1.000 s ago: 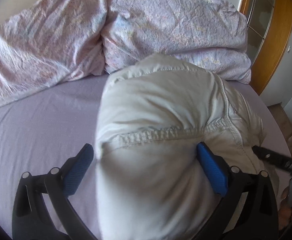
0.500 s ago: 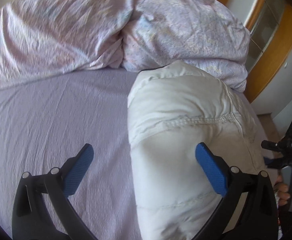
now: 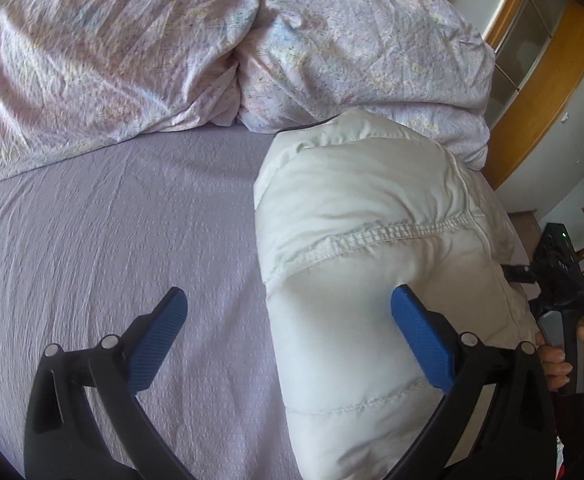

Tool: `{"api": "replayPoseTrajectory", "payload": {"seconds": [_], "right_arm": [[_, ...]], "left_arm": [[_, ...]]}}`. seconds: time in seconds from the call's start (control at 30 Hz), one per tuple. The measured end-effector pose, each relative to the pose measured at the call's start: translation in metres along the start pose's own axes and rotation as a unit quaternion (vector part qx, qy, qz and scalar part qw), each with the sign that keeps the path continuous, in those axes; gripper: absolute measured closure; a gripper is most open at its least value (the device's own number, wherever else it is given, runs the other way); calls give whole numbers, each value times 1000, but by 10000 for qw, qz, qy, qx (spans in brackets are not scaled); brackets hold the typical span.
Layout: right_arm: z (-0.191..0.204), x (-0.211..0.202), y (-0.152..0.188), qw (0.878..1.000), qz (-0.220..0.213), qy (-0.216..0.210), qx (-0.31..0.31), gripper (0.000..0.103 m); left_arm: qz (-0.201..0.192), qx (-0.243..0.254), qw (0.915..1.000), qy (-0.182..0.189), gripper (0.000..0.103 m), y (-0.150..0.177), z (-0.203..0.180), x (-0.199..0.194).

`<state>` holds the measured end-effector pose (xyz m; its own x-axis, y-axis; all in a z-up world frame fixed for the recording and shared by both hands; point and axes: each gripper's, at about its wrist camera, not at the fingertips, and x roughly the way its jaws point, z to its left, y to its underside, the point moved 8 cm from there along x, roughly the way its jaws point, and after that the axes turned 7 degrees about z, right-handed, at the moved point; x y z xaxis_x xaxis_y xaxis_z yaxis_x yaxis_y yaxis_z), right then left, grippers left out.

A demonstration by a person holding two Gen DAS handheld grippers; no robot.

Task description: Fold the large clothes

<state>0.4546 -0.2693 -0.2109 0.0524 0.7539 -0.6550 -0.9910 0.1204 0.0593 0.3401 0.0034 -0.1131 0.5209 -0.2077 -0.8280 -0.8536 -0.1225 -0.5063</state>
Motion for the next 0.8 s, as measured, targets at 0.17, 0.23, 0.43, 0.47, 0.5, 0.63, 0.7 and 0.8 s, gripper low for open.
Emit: {"api": "replayPoseTrajectory", "payload": {"seconds": [0.17,0.23,0.43,0.47,0.5,0.63,0.7,0.8], "right_arm": [[7,2,0,9997,-70,-83,-199,9],[6,0,0,9996,-116,-86,-232,13],[4,-9,5,9994,-203,-121,-269,21],[3,-10,6,9993,-208,-119,-275,21],[4,-10,6,9993,-219,-118,-273,21],[4,-13,10,9993,-249,-129,-260,22],[3,-14,11,9993,-251,-143,-256,22],[3,-14,11,9992,-265,-174,-233,22]], "left_arm": [[43,61,9999,74,2,-1,-2,2],[85,36,9998,151,2,-2,-1,5],[277,-38,9986,457,2,-6,-5,16],[324,-39,9981,532,2,-6,-7,19],[374,-48,9974,612,2,-5,-10,22],[656,-299,9905,1167,2,-1,-18,40],[735,-466,9864,1397,2,0,-20,47],[758,-605,9828,1571,2,0,-22,53]]}}
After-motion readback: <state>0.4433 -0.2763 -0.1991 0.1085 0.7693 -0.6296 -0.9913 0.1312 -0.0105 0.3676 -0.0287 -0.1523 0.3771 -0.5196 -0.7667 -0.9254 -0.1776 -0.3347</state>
